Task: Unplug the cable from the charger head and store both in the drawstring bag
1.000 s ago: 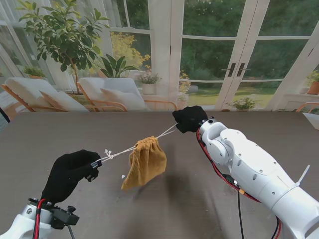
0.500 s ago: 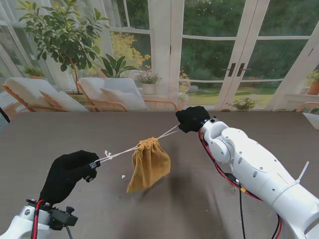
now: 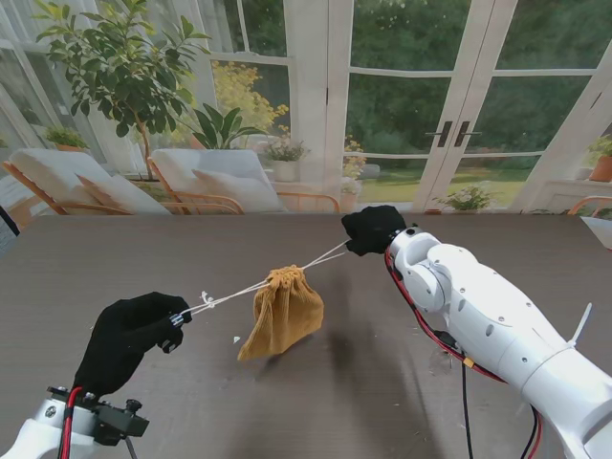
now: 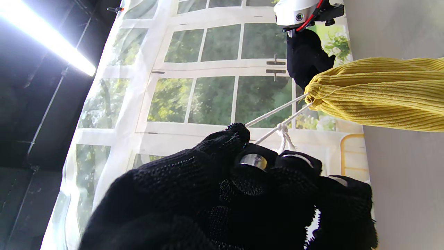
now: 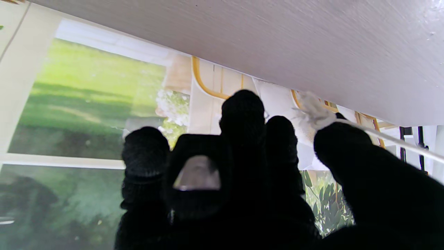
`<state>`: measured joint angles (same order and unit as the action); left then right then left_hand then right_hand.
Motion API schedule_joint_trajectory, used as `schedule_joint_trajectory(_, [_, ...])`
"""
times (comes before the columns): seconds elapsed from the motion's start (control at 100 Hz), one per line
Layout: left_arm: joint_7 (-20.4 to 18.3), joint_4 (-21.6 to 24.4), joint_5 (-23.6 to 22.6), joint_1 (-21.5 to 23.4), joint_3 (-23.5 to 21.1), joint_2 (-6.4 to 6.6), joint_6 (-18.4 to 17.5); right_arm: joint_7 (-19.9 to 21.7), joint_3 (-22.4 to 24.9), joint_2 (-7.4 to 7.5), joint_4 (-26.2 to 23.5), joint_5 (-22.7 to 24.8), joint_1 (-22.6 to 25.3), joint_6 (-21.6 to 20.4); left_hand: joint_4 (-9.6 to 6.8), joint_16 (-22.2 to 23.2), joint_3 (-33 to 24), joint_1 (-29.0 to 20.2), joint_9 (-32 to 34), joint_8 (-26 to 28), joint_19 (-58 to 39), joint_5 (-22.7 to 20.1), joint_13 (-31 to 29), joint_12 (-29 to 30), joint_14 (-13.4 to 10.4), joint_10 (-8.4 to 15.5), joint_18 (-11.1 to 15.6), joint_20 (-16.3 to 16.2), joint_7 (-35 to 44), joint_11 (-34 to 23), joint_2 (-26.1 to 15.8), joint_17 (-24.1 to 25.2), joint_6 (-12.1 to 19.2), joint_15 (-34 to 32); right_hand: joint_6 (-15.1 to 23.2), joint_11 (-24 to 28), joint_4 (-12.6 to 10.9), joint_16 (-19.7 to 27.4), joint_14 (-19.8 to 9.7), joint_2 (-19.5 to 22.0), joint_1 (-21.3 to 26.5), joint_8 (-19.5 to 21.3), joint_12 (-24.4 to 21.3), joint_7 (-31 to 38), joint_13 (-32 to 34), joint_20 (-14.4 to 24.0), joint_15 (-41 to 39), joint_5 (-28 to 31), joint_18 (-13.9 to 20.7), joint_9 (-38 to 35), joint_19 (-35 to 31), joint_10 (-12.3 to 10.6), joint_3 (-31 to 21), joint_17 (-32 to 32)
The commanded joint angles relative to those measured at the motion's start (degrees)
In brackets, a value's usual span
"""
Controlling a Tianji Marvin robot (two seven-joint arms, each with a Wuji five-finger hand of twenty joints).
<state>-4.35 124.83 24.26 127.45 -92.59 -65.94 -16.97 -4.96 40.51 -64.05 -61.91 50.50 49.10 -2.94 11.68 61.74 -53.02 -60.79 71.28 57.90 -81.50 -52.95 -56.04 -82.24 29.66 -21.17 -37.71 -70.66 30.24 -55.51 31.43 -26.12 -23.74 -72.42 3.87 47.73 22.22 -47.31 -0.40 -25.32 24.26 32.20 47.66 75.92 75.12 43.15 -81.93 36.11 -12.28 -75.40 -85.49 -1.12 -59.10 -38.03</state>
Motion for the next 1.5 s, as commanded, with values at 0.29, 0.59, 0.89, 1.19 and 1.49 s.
schedule_joint_trajectory(0.29, [-0.3, 1.3, 0.0, 0.2, -0.2, -0.46, 0.4, 0.9, 0.7, 0.75, 0.7, 0.4, 0.3, 0.7, -6.90, 0.2, -8.8, -5.5, 2.9, 6.4, -4.0, -12.6, -2.7, -0.5, 7.6, 0.9, 5.4, 0.6, 43.4, -2.4, -8.1, 0.0, 5.9, -5.5, 1.1, 0.4, -3.1, -0.5, -4.7, 1.8, 7.7, 1.0, 0.7, 0.2, 0.5, -1.9, -0.5, 0.0, 0.9, -2.5, 0.3, 0.8, -3.8, -24.3])
schedule_joint_trajectory(0.59, [-0.8, 0.0, -3.4, -4.0, 1.1, -0.30, 7.4, 0.1, 2.7, 0.90, -2.5, 1.2, 3.2, -0.7, -6.45, 0.2, -5.8, -6.3, -0.3, 5.2, -1.7, -10.5, 1.2, 0.0, 7.4, 0.1, 7.2, 1.1, 40.6, 0.1, -9.8, 3.9, 5.3, -2.6, 1.6, 0.2, -3.3, -0.2, -3.8, 2.6, 7.7, 1.0, 0.7, 0.1, 0.5, -2.2, -0.1, -0.6, 0.3, -1.7, 1.2, 1.1, -2.8, -24.0])
schedule_joint_trajectory(0.89, [-0.7, -2.2, -6.1, -8.5, 3.0, -0.31, 13.3, -0.1, 2.9, 0.78, -3.2, 0.8, 4.1, -0.6, -2.07, -1.4, -0.4, -9.6, -5.8, 0.2, 3.7, -7.6, 9.7, -4.1, 7.4, -1.4, 10.4, 5.4, 32.8, 8.2, -9.0, 11.8, 4.4, 6.0, 2.3, -0.2, -3.7, 1.8, -2.1, 3.6, 8.0, 0.8, 0.6, -0.2, 0.4, -2.4, 3.9, -1.4, -0.6, -0.3, 3.6, 1.5, -0.9, -21.2])
schedule_joint_trajectory(1.19, [-2.8, -4.5, -9.9, -10.0, 3.0, 0.24, 17.3, -1.0, 2.0, 0.57, -2.0, -0.2, 4.6, -1.3, -0.02, -7.4, 6.5, -13.2, -13.1, -15.1, 9.6, -3.1, 19.0, 0.0, 4.2, -2.3, 15.0, 20.0, 12.7, 29.9, -6.0, 21.7, 4.8, 23.3, 3.1, -3.0, -4.4, 6.4, 1.1, 4.8, 8.2, -0.8, -1.1, -1.1, 0.2, -2.1, 15.3, -2.4, -2.4, 4.4, 7.9, 2.6, 1.5, -15.7])
schedule_joint_trajectory(1.49, [-5.0, -5.6, -16.8, -10.0, 2.7, 1.07, 20.5, -0.4, 0.5, 0.58, -0.8, -0.9, 4.8, -1.4, -2.47, -19.1, 4.3, -7.7, -25.2, -26.7, 28.0, 3.8, 29.0, 22.1, -2.6, -2.2, 19.0, 26.5, -11.4, 42.7, -7.5, 27.8, 4.3, 39.3, 1.4, -5.9, -5.9, 10.0, 2.2, 2.8, 4.6, -6.2, -3.5, -5.9, -0.1, -1.8, 28.8, -7.0, -2.4, 11.0, 11.1, 2.8, 1.0, -10.7])
